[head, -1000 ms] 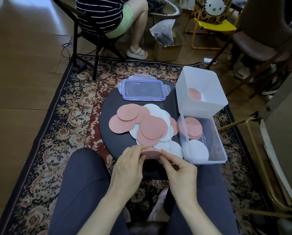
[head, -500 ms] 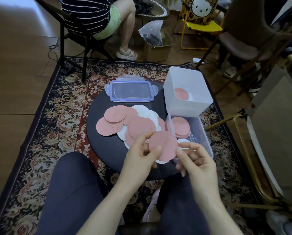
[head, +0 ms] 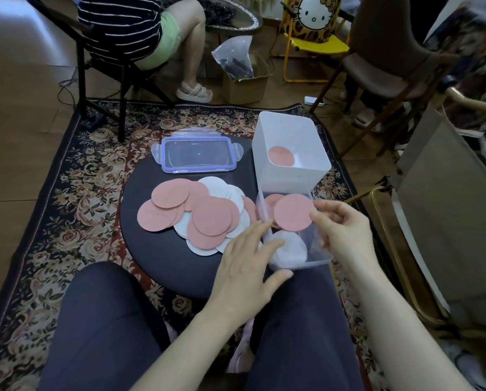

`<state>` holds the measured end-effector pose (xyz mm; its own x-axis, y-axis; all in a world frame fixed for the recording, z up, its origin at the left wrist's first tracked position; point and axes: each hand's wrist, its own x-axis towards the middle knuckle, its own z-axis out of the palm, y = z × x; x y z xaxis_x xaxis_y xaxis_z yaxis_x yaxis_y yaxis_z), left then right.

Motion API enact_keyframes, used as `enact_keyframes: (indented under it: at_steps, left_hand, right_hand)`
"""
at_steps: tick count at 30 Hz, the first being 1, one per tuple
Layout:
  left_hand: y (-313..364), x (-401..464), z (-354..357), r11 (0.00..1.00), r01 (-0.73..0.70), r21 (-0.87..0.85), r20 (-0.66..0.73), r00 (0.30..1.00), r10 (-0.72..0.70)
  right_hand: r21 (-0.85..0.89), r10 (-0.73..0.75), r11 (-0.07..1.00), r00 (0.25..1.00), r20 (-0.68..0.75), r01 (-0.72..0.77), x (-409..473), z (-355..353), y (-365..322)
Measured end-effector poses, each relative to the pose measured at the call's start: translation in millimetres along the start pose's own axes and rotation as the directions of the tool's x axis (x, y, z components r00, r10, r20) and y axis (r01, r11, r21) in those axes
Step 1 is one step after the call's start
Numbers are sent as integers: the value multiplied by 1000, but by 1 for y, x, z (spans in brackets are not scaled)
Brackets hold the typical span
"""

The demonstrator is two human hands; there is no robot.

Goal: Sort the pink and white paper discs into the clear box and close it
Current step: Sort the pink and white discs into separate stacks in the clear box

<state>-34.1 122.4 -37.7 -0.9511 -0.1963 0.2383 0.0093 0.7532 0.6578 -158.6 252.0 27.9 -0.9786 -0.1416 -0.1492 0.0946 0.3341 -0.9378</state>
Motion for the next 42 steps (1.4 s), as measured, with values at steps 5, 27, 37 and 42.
enact_keyframes:
  at_steps: [5,27,37,42]
  left_hand:
    - [-11,-1,2,1000,-22,-6,-7,1000,22]
    - [-12,-1,4,999,-30,-38,-42,999,28]
    - [-11,-1,2,999,-35,-32,-43,999,33]
    - [-10,-2,2,998,-55,-18,-49,997,54]
  right_hand:
    - [-291,-60,955,998,16,62,33,19,6]
    - [-499,216,863,950,224,-79,18,32,-3]
    - [-462,150,887,953,263,-12,11,26,4]
    - [-607,82,790,967,240,84,6,30,9]
